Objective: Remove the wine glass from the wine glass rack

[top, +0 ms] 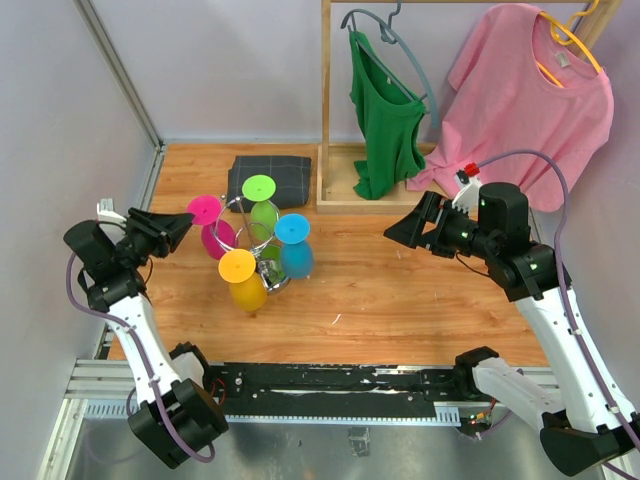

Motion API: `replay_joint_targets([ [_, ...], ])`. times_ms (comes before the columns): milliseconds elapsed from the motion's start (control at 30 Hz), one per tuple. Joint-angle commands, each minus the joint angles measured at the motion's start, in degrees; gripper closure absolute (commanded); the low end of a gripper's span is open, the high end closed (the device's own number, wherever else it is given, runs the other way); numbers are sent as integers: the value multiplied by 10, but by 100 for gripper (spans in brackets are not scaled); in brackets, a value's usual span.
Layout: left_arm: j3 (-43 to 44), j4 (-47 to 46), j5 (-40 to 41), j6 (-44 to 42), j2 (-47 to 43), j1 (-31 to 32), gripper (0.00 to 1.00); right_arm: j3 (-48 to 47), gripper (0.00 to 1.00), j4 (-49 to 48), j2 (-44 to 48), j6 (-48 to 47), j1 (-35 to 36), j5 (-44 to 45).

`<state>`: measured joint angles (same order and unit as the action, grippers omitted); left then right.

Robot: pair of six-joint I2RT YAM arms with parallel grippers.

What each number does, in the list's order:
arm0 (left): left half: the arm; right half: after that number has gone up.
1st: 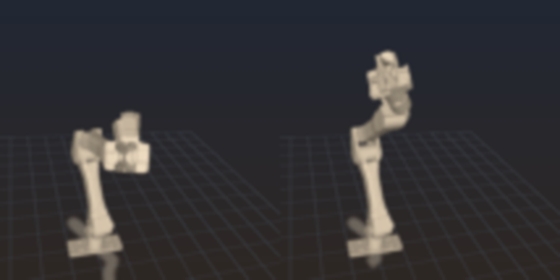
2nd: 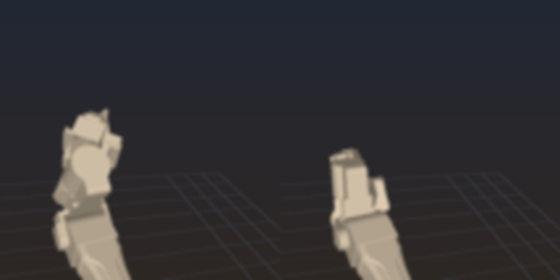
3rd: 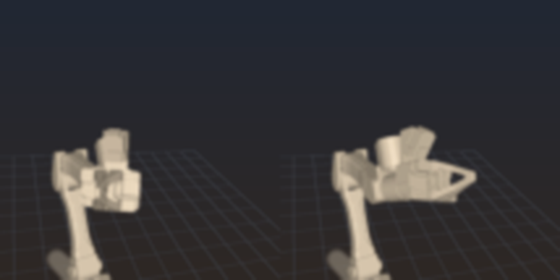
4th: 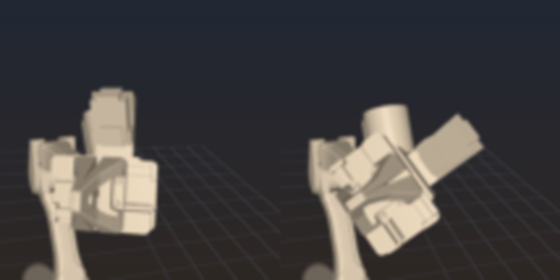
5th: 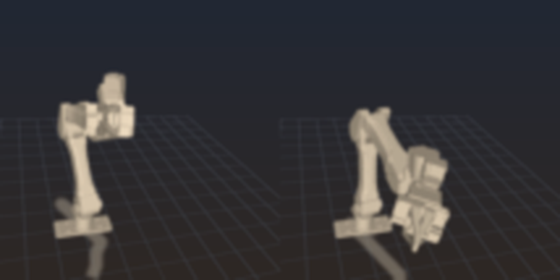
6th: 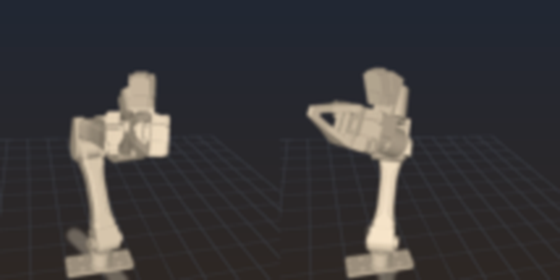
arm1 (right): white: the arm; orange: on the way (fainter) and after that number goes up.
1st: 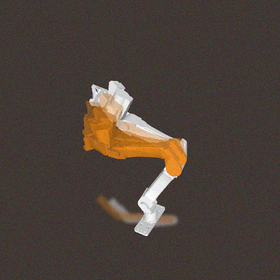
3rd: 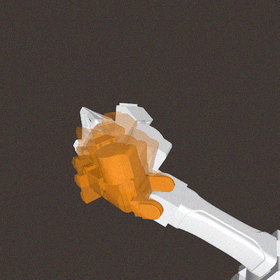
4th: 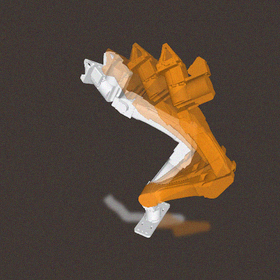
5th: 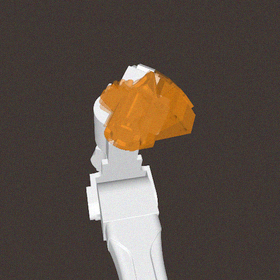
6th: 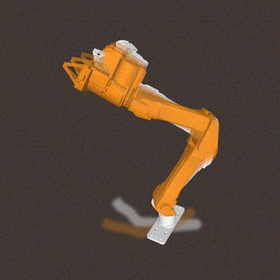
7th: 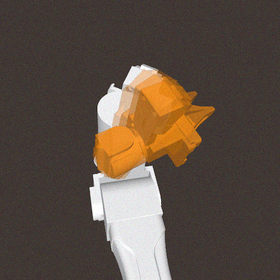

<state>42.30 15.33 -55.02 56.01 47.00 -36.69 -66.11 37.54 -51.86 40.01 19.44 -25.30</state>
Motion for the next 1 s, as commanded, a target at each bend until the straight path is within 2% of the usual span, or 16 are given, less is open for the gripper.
replay_joint_targets([
  [0,-4,-19,-21,-1,6,-4,68,-7,2,-10,3,-8,14,10],
  [300,-13,-18,-31,-2,5,-5,81,-8,2,-10,7,-6,15,19],
  [533,-19,-19,-40,29,-9,-4,99,3,1,-10,21,0,14,25],
  [967,18,-35,-45,102,2,-5,100,21,1,-6,54,9,14,37],
])
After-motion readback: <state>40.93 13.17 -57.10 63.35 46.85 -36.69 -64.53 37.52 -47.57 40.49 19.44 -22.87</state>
